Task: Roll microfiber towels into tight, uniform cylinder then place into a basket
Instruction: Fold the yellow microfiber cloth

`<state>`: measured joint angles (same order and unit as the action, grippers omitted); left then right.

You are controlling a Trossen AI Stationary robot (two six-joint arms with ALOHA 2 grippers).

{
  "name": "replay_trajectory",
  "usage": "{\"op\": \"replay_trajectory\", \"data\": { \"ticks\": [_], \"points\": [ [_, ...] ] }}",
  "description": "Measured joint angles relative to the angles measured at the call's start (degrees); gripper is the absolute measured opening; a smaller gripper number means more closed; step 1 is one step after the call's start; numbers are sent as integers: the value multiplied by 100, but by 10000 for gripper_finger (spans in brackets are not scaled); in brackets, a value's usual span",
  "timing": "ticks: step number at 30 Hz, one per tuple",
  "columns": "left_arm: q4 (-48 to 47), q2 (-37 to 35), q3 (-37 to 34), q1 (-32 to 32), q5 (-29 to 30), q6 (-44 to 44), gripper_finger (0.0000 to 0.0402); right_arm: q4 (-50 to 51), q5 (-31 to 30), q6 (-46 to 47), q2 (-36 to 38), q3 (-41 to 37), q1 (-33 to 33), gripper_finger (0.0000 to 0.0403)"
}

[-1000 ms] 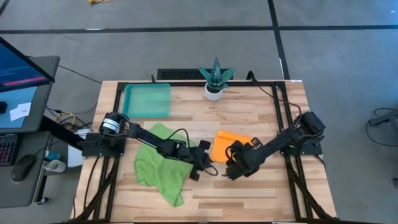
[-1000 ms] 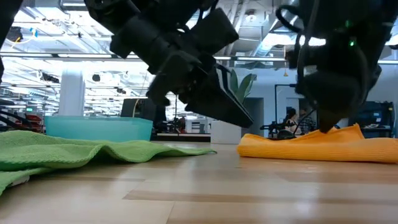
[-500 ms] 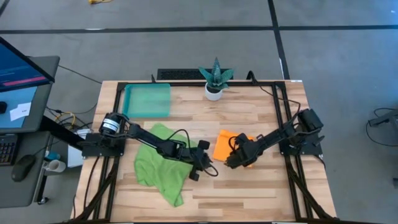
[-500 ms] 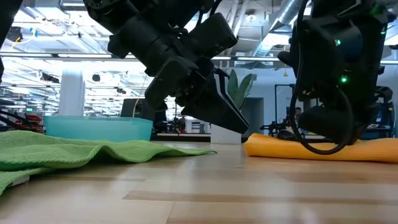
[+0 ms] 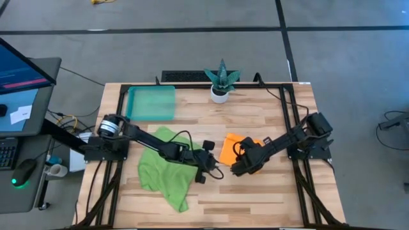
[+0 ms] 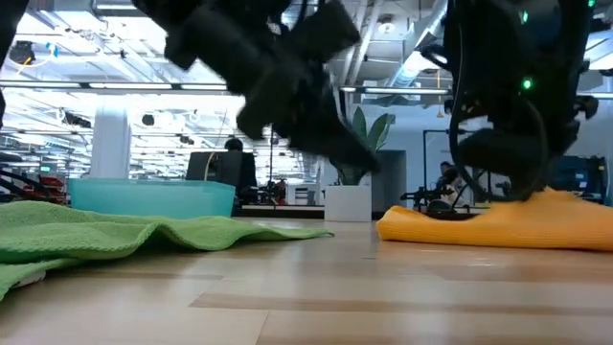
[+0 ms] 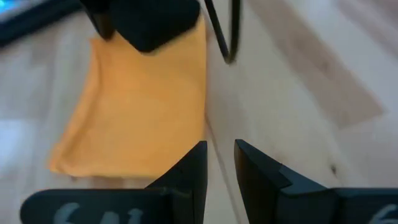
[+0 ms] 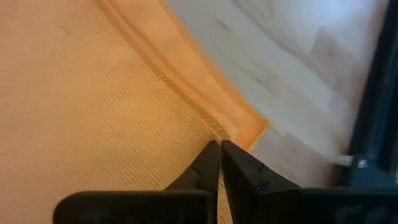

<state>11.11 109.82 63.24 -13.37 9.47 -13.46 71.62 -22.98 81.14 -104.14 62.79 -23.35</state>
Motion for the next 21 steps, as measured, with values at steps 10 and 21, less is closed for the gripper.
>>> {"op": "replay_trajectory", "data": {
  "ticks": [10, 21],
  "points": [
    [-556, -1028, 0, -126, 216, -242, 72, 901, -667, -11, 435, 622, 24, 38],
    [-706, -1626, -181, -359, 257, -244, 72, 577, -2036, 46, 1878, 649, 6, 38]
  ]
}}
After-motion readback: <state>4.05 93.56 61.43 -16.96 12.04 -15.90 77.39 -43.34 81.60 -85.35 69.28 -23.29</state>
